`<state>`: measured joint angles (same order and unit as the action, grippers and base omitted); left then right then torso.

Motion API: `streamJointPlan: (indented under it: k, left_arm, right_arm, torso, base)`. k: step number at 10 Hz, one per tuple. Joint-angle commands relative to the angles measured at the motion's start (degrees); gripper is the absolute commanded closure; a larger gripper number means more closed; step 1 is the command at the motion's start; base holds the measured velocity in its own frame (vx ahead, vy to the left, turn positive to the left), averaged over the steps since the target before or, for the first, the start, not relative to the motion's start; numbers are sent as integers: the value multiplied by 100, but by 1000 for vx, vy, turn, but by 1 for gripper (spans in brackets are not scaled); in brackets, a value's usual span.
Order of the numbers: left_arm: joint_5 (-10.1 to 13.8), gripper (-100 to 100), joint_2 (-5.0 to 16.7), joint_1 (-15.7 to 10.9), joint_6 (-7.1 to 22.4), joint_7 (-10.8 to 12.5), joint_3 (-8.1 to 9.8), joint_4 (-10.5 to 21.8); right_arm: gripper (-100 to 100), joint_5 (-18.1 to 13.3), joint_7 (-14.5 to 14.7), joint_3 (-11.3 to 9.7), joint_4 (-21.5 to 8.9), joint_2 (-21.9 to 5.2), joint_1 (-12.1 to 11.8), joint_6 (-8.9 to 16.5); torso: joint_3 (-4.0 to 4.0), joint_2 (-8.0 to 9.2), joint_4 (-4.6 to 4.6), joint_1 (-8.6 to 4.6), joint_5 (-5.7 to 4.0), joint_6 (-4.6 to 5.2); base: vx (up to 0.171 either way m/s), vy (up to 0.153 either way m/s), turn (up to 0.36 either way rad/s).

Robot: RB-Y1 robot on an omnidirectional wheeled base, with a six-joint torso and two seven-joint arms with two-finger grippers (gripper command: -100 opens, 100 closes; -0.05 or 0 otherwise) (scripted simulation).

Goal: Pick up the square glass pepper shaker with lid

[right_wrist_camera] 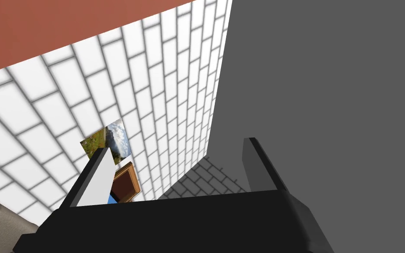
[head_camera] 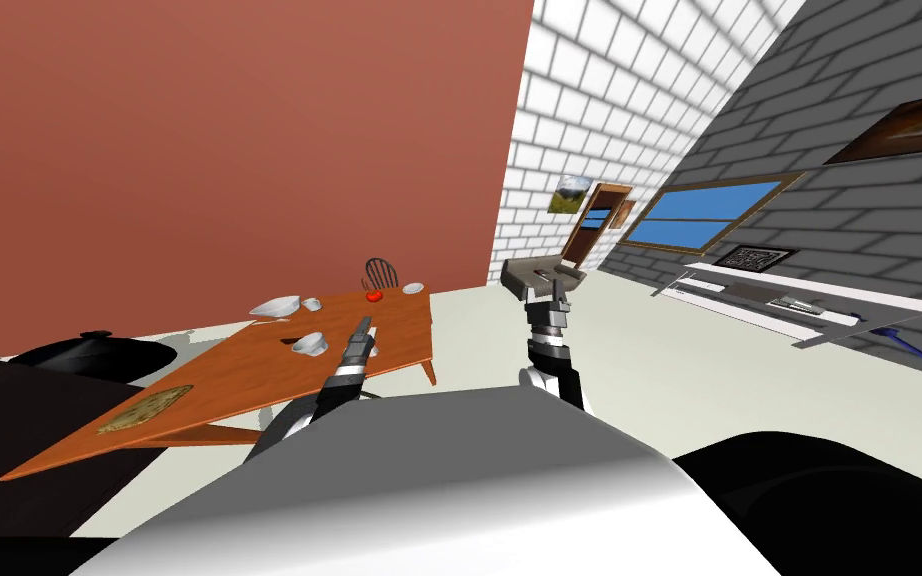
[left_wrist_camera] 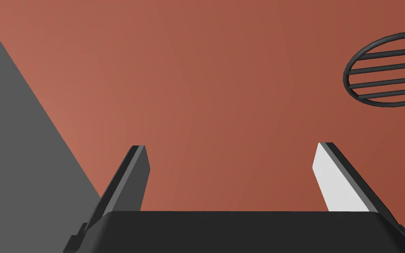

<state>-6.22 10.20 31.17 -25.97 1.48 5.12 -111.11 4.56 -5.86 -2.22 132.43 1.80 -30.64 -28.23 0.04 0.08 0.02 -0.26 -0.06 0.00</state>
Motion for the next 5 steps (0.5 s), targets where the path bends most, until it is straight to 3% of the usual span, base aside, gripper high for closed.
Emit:
streamJointPlan:
  k: [1,4,5]
  left_arm:
    - [-14,-100,81,95,85,-92,106,286]
    - [-36,-100,112,129,150,-168,156,499]
    - [-58,-100,145,163,214,-245,206,702]
  right_arm:
    - [0,0,0,0,0,0,0,0]
    - [0,0,0,1,0,-1,0,0]
    - [0,0,0,1,0,-1,-1,0]
  torso:
    - [0,0,0,0,0,0]
    - [0,0,0,17,3,0]
    - [-1,-2,0,20,4,-2]
  base:
    - [-5,-68,-164]
    - [-8,-26,-98]
    - [-6,-26,-133]
